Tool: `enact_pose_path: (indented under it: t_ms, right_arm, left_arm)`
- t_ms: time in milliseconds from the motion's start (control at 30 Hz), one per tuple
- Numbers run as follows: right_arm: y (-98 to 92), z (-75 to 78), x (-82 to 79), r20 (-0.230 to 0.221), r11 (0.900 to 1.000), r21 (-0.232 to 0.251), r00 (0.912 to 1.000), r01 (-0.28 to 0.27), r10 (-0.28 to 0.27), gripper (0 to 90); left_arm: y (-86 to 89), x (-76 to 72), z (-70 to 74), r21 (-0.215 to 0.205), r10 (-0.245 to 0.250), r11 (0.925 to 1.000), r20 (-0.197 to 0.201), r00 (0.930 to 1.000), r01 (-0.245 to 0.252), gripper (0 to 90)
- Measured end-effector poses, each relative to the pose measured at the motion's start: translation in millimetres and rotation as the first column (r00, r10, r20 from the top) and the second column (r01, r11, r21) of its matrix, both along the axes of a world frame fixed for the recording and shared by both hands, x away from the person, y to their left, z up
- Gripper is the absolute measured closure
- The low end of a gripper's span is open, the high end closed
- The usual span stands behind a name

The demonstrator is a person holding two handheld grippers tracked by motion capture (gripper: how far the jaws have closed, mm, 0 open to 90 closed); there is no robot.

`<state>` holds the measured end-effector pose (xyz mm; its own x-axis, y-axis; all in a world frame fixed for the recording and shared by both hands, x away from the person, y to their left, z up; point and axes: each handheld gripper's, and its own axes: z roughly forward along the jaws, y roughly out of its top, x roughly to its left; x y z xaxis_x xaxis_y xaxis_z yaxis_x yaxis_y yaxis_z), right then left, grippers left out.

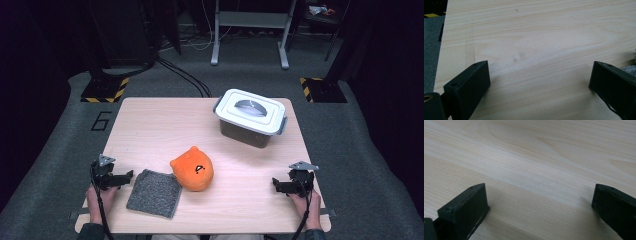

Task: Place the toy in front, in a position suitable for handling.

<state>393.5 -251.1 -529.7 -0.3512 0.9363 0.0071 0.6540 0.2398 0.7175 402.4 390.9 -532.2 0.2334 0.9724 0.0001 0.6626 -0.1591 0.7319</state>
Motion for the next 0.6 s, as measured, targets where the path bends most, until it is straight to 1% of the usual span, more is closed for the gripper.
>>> enact_pose_path:
  t_ms: [33,67,133,200,233,267,333,433,500,600]
  right_arm:
    - [0.1,0.0,0.1,0.0,1.0,0.0,1.0,0.003,-0.003,0.0]
    - [0.5,0.1,0.1,0.0,1.0,-0.002,1.0,0.008,-0.008,0.0]
    - [0.6,0.1,0.1,0.0,1.0,-0.002,1.0,0.009,-0.009,0.0]
    - [0.5,0.1,0.1,0.0,1.0,-0.002,1.0,0.008,-0.008,0.0]
    - [0.2,0.3,0.4,-0.003,1.0,-0.001,1.0,0.005,-0.005,0.0]
    - [-0.1,1.0,0.4,-0.014,1.0,-0.004,0.9999,0.005,-0.005,0.0]
    - [-1.2,1.5,1.7,-0.015,1.0,-0.008,0.9997,0.02,-0.02,0.0]
    - [-2.0,2.0,2.1,-0.022,1.0,-0.018,0.9996,0.017,-0.017,0.0]
    - [-0.8,2.4,2.0,-0.03,0.999,-0.009,0.999,0.031,-0.031,0.0]
    - [-1.9,3.3,2.6,-0.032,1.0,-0.001,0.9991,0.029,-0.029,0.2]
  left_arm:
    - [0.2,0.4,-0.1,0.003,-0.001,1.0,0.005,1.0,0.001,2.8]
    - [0.1,0.0,0.0,0.0,0.0,1.0,-0.001,1.0,0.0,2.8]
    - [0.3,0.4,-0.1,0.003,-0.002,1.0,0.005,1.0,0.002,2.8]
    - [0.0,0.1,0.0,0.0,0.0,1.0,0.0,1.0,0.0,2.8]
    - [0.3,0.4,-0.1,0.003,-0.002,1.0,0.005,1.0,0.002,2.8]
    - [0.1,0.2,0.0,0.001,-0.001,1.0,0.002,1.0,0.001,2.8]
    - [0.0,0.1,0.0,0.001,0.0,1.0,0.002,1.0,0.0,2.8]
    - [0.0,0.0,0.0,0.0,0.0,1.0,0.0,1.0,0.0,2.8]
    - [0.0,0.0,0.0,0.0,0.0,1.0,0.0,1.0,0.0,2.8]
    - [0.1,0.1,0.0,0.001,-0.001,1.0,0.0,1.0,0.001,2.8]
